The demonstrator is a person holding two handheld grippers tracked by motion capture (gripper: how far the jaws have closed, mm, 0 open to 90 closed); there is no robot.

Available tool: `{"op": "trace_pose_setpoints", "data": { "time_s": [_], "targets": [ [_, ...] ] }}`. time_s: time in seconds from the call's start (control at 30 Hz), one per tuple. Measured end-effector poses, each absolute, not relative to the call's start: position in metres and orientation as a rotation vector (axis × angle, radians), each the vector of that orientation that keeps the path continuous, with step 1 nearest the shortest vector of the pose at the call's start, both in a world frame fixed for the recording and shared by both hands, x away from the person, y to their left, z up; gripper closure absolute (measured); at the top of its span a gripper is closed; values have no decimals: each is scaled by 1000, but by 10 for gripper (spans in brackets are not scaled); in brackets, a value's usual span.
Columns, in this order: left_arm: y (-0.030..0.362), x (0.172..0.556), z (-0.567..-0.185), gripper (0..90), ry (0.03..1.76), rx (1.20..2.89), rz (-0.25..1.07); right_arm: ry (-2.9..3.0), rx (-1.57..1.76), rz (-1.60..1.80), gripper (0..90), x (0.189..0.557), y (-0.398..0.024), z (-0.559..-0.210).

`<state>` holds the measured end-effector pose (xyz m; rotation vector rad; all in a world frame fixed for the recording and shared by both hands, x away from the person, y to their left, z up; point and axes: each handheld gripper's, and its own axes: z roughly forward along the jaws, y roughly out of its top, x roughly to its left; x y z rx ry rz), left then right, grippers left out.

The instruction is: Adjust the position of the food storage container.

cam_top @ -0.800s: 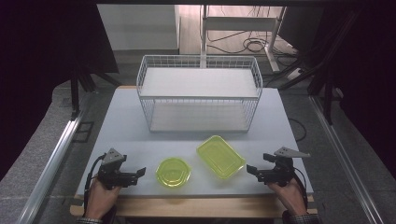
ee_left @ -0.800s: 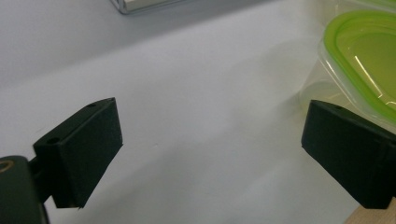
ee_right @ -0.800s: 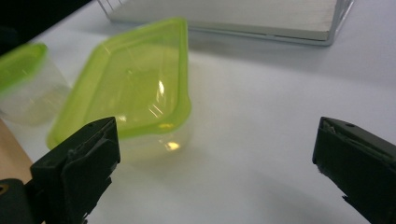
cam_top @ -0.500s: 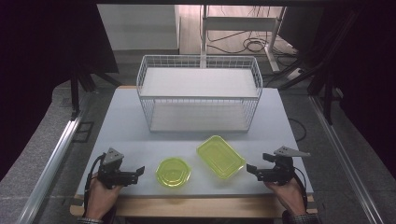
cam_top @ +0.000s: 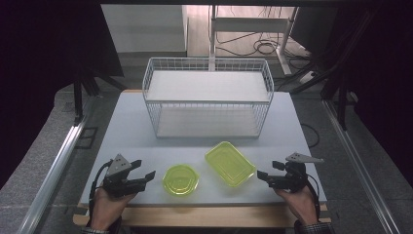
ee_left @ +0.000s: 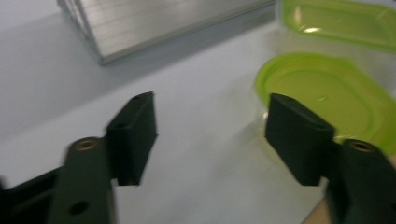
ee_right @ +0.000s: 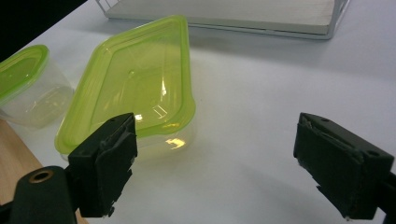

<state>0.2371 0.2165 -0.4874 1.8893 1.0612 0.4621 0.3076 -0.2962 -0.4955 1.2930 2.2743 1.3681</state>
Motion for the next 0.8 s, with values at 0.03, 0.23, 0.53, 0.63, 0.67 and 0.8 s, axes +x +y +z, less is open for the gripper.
{"op": "trace_pose_setpoints", "data": {
  "time_s": [0.03,0.23,0.53,0.63,0.67,0.8],
  "targets": [
    [217,237,-487,430,1061,1889,462,2274,1293,1368,140,308,-296,-495],
    [197,235,-470,685,967,1883,365,2279,1303,1355,177,308,-296,-496],
    [136,236,-469,900,845,1985,247,2282,1295,1351,199,308,-296,-496],
    [121,235,-472,900,807,2019,237,2283,1290,1345,204,308,-296,-496],
    [114,235,-474,900,788,2029,229,2285,1286,1341,205,308,-296,-497],
    [92,233,-479,900,750,2060,231,2299,1277,1332,212,308,-296,-497]
  ]
}}
